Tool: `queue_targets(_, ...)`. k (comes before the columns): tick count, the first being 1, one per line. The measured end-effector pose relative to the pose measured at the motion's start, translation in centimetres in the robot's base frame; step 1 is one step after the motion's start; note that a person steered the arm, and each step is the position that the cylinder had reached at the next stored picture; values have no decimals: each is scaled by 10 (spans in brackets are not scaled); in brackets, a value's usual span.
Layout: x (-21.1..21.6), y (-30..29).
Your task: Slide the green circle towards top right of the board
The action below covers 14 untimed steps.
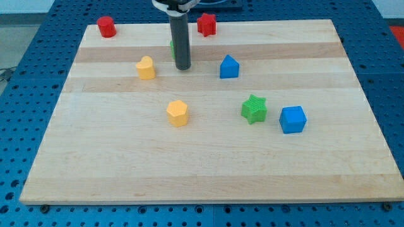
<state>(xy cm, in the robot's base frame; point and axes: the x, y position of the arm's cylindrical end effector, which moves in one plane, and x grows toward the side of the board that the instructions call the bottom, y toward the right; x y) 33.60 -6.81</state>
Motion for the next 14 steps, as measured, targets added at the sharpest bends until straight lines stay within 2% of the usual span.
queue_targets(3,-27,-64)
queue_targets(5,-35,4)
queue_targets(8,-74,0)
queue_targets(11,-74,80)
queue_targets(14,-96,96)
